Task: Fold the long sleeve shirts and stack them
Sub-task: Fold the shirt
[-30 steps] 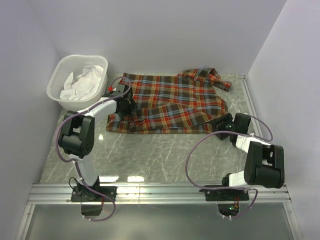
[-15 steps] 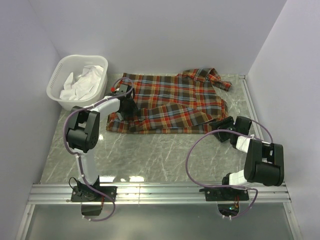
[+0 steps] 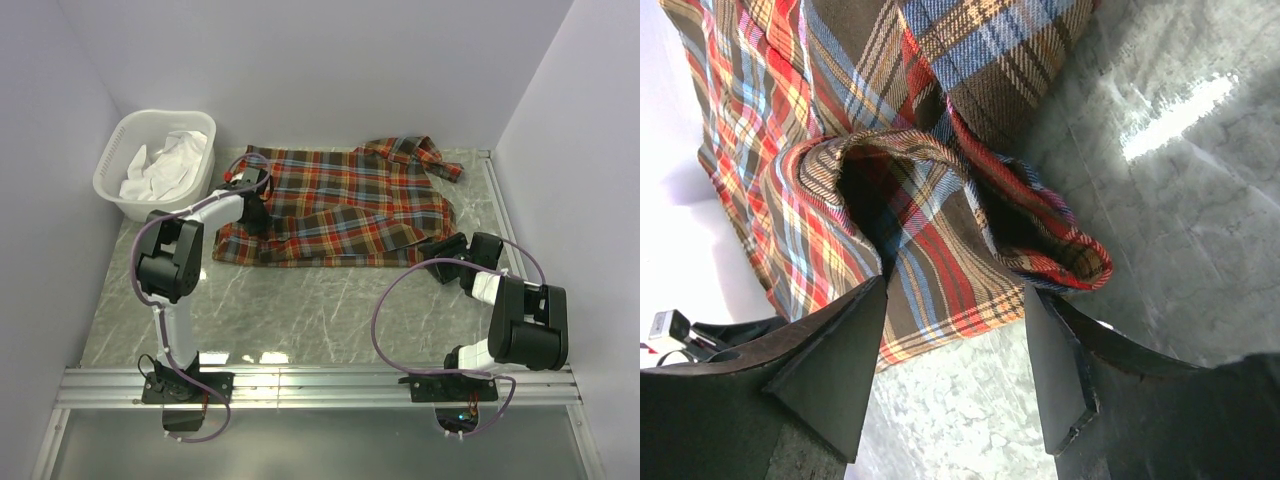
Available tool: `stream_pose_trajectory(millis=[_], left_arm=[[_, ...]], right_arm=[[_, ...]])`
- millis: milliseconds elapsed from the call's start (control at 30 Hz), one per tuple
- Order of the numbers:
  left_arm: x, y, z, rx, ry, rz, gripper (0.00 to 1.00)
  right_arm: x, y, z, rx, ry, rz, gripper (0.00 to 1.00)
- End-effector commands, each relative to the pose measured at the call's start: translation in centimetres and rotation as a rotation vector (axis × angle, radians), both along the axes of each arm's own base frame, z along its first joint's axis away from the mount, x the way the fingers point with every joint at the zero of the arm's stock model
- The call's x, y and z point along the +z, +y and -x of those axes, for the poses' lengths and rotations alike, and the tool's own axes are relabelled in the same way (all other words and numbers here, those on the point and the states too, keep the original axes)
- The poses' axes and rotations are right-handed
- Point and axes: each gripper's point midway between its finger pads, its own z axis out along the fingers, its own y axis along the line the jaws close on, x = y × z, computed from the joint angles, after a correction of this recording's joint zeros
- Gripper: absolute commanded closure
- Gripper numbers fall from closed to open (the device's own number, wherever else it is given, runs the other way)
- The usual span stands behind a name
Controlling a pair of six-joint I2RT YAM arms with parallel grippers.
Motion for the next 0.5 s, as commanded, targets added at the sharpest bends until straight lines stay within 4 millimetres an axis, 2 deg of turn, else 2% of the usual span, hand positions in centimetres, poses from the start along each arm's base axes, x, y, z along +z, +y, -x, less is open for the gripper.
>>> stream_pose_trajectory(millis=[0,233,333,467], left_arm=[[1.9,0.1,-1.4,-0.001,-0.055,-0.051,0.64],[1.9,0.3,-2.0,-0.006,-0.056,-0.070,0.74],[2.1,0.3,-2.2,-0.019,-0.061,-0.084,0.83],[2.5,0.4,-2.7,-0.034,-0.079,-0.101,0.99]], right_arm=[[-0.6,-0.6,0.0,-0.003,0.013,0.025,0.36],[-0.4,-0.8,-0.1,-0.001,0.011,0.044,0.36],[-0.4,-0.8,-0.1,0.003,0.013,0.046,0.36],[-0.6,-0.7,0.0,0.005,0.015,0.045,0.37]])
